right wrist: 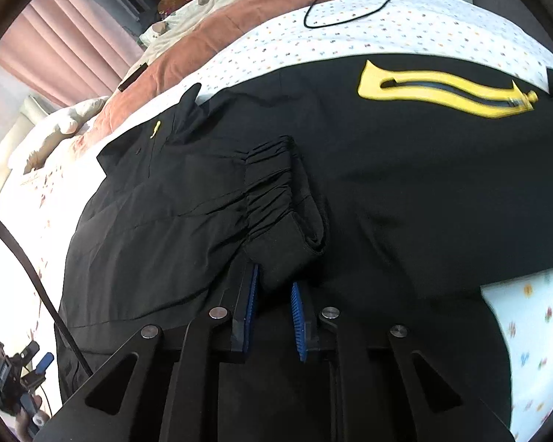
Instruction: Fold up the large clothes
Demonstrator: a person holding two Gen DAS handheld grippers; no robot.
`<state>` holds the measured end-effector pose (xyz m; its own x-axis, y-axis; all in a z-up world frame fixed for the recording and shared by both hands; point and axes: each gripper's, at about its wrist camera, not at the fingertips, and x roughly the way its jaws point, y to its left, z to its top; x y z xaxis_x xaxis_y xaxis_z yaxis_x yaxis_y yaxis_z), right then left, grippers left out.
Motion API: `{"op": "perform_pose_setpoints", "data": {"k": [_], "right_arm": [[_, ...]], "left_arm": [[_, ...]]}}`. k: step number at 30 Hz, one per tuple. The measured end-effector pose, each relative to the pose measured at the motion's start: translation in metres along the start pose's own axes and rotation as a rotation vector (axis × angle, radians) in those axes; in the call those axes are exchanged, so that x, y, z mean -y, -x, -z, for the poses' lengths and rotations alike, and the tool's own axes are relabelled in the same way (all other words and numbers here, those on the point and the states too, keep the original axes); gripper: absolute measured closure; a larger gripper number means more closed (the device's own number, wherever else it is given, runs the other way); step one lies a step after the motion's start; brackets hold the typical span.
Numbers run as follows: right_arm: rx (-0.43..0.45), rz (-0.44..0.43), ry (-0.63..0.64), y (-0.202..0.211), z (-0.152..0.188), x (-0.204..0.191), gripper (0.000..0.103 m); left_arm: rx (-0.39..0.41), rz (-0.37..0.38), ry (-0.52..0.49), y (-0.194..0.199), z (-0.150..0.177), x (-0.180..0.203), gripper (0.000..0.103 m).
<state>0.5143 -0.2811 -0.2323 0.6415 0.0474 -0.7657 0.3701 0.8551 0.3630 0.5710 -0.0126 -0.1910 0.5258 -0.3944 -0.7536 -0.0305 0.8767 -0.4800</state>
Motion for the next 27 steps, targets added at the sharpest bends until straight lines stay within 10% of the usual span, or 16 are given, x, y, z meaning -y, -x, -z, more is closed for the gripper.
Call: {"op": "perform_pose_setpoints", "data": {"k": [6,8,9,12,27], "right_arm": [[-0.016,-0.039,-0.006,0.018,-0.005,0.0,0.077],[0.028,-0.064,-0.003,0.036,-0.005,0.005,0.027],[0.052,-0.079,-0.007,0.047,-0.005,0.01,0.018],[0.119,-0.071,-0.03,0.082,-0.005,0.033,0.017],[0.251,0.169,-0.278,0.172,0.033,0.165,0.025]], "left_arm": [[0.02,0.017,-0.021,0.002,0.002,0.007,0.021],[0.038,0.02,-0.038,0.005,0.002,0.011,0.02],[0.046,0.025,-0.05,0.006,0.002,0.014,0.019],[0.075,0.031,-0.095,0.011,0.003,0.025,0.001],[0.129,0.025,-0.161,0.017,0.011,0.047,0.0]]}}
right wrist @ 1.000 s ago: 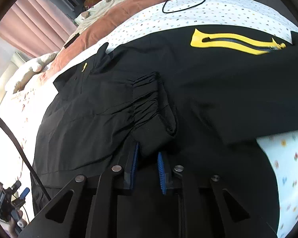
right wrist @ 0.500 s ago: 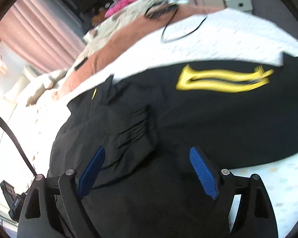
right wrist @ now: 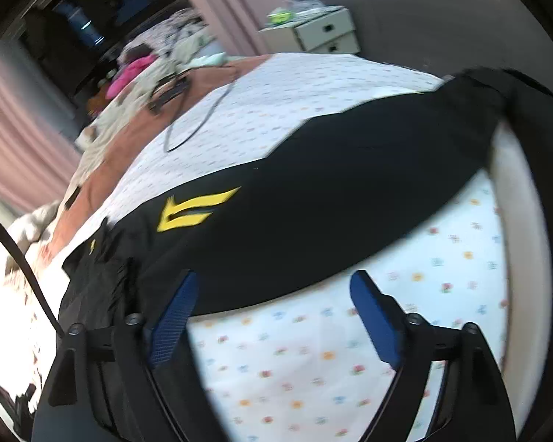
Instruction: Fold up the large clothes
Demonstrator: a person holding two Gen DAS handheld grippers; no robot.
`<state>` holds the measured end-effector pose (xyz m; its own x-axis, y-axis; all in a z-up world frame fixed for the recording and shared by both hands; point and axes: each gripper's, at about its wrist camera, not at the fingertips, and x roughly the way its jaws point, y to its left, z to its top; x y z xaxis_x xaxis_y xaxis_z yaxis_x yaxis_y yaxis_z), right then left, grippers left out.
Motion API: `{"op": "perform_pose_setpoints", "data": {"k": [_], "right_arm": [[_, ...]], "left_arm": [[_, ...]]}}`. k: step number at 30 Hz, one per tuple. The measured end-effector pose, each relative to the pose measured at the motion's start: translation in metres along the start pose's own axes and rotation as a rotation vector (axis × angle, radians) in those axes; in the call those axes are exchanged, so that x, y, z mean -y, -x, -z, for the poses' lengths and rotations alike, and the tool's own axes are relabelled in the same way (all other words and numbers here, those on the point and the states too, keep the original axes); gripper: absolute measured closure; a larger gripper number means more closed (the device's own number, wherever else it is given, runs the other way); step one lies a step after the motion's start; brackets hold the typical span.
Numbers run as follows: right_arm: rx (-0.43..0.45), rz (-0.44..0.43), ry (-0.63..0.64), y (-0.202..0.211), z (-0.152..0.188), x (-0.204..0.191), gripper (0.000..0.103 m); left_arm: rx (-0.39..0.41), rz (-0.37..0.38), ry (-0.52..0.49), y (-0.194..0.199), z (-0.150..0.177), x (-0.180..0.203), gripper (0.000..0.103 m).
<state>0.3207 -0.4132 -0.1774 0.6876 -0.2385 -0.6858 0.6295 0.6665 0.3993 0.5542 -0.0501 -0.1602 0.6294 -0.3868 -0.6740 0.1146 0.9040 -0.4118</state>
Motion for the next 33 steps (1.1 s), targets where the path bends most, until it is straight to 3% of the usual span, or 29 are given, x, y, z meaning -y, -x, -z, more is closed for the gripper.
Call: {"op": "perform_pose_setpoints", "data": {"k": [6,9,12,15,16,17,19,24,33], "right_arm": [[-0.019,0.033,-0.084,-0.015,-0.002,0.019,0.03],[-0.035,0.03,-0.122,-0.028,-0.003,0.027,0.039],[0.001,0.027,-0.132,-0.033,-0.011,0.026,0.047],[0.01,0.036,-0.154,-0.04,-0.018,0.032,0.071],[0.01,0.04,-0.176,-0.044,-0.02,0.037,0.089],[0.008,0.038,-0.191,-0.046,-0.021,0.04,0.097],[0.01,0.017,-0.201,-0.043,-0.024,0.041,0.102],[0.107,0.038,-0.033,-0.006,-0.034,-0.004,0.103],[0.24,-0.078,0.185,0.085,-0.033,-0.122,0.103]], "left_arm": [[0.055,-0.01,0.021,0.008,-0.001,-0.004,0.0],[0.054,0.002,0.04,0.007,-0.002,-0.007,0.0],[0.046,0.014,0.048,0.004,0.0,-0.008,0.0],[0.036,-0.003,0.032,0.001,0.002,-0.005,0.0],[0.034,-0.009,0.027,0.001,0.002,-0.004,0.0],[0.032,-0.012,0.025,0.001,0.002,-0.003,0.0],[0.026,-0.01,0.017,0.001,0.002,-0.001,0.0],[0.012,-0.026,-0.022,0.0,0.004,0.005,0.001],[0.015,0.0,-0.04,0.011,0.001,0.011,0.001]]}}
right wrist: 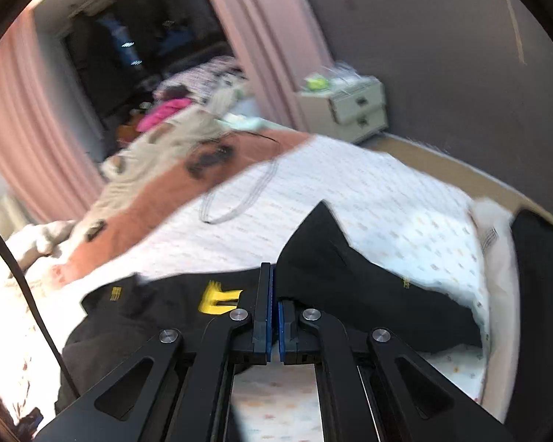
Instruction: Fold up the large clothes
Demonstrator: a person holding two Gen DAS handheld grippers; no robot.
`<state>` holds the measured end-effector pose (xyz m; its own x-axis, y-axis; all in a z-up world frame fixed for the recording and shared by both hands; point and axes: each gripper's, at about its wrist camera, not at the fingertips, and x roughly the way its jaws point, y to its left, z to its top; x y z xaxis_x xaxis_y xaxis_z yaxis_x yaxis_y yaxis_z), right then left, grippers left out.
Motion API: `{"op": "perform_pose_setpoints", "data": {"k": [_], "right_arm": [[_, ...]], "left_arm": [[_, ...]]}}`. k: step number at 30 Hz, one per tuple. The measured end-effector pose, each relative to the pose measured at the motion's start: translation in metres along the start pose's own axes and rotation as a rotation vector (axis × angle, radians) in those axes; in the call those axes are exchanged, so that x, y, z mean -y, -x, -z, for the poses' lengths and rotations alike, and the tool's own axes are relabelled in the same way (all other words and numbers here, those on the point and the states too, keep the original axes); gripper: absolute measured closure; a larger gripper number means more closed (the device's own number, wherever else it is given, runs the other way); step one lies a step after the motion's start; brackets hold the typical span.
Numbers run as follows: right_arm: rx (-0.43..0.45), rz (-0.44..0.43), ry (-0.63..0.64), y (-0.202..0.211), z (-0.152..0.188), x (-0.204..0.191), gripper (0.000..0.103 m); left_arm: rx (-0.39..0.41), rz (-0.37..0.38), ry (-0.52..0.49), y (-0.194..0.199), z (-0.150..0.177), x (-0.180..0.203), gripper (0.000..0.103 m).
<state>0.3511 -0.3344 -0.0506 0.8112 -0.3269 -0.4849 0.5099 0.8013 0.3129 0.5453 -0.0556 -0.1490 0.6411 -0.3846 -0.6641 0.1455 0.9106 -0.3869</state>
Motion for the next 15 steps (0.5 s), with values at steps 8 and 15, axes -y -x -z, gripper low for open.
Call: {"op": "perform_pose_setpoints", "data": {"k": [8,15], "right_arm": [[0.037,-0.144,0.147,0.053,0.006,-0.111,0.103],[-0.014,-0.239,0.231,0.054,0.03,-0.176,0.103]], "left_arm": [[0.028,0.082,0.057,0.019,-0.006,-0.012,0.001],[0.022,0.107,0.082,0.025,-0.008,-0.018,0.001]]}}
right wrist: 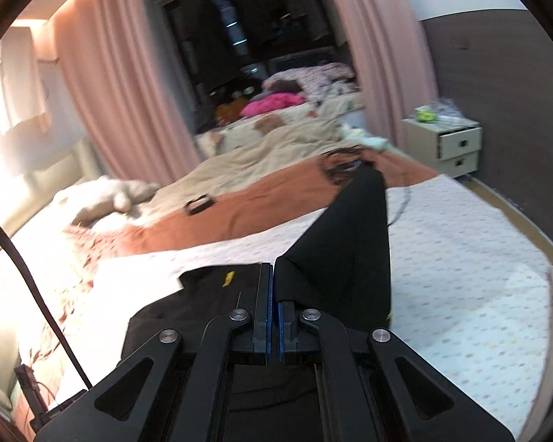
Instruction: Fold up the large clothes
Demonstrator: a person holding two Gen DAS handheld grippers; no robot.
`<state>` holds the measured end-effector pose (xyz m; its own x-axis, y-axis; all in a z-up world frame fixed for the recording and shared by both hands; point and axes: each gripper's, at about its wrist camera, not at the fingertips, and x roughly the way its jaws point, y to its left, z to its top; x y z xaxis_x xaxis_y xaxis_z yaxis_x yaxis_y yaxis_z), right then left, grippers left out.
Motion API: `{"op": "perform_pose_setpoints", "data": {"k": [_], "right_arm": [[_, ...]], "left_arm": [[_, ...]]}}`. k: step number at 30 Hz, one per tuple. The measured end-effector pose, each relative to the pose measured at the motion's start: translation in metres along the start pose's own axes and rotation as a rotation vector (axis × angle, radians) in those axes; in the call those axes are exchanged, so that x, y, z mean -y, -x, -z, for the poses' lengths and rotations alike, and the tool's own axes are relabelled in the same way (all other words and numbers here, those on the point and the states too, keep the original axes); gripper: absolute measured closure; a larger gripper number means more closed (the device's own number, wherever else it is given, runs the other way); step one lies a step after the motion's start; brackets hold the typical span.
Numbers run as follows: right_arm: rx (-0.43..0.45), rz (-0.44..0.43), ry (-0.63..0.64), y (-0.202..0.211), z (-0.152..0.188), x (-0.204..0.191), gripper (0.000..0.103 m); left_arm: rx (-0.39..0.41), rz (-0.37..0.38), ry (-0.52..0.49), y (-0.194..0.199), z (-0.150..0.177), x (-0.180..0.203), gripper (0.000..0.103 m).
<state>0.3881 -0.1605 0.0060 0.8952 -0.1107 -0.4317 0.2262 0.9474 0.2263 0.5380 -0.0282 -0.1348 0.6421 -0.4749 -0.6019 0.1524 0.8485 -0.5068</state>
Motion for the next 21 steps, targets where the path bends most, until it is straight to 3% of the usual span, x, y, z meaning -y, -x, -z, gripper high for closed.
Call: {"op": "perform_pose_setpoints", "data": {"k": [6,10,16,18,19,20,21], "right_arm": [[-0.077,-0.068,0.007,-0.037,0.007,-0.009,0.103],[-0.178,-0.116,-0.012,-0.072,0.018,-0.009,0.103],[-0.315,-0.207,-0.214,-0.102,0.062,0.014,0.099],[-0.327,-0.231,-0.289,-0.101,0.076,0.027,0.078],[-0.325,-0.248,-0.332,-0.104,0.078,0.038,0.045],[-0.317,-0.266,-0.372,-0.102,0.083,0.043,0.021],[-0.302,-0.276,-0.403,-0.098,0.086,0.049,0.02]], "left_arm": [[0.006,0.024,0.034,0.004,-0.003,-0.006,0.001],[0.012,0.031,0.059,0.008,-0.005,-0.012,0.001],[0.015,0.034,0.064,0.01,-0.005,-0.014,0.001],[0.014,0.039,0.063,0.01,-0.005,-0.013,0.001],[0.014,0.042,0.062,0.01,-0.006,-0.012,0.001],[0.014,0.041,0.062,0.009,-0.006,-0.012,0.001],[0.014,0.041,0.061,0.009,-0.006,-0.011,0.001]]}}
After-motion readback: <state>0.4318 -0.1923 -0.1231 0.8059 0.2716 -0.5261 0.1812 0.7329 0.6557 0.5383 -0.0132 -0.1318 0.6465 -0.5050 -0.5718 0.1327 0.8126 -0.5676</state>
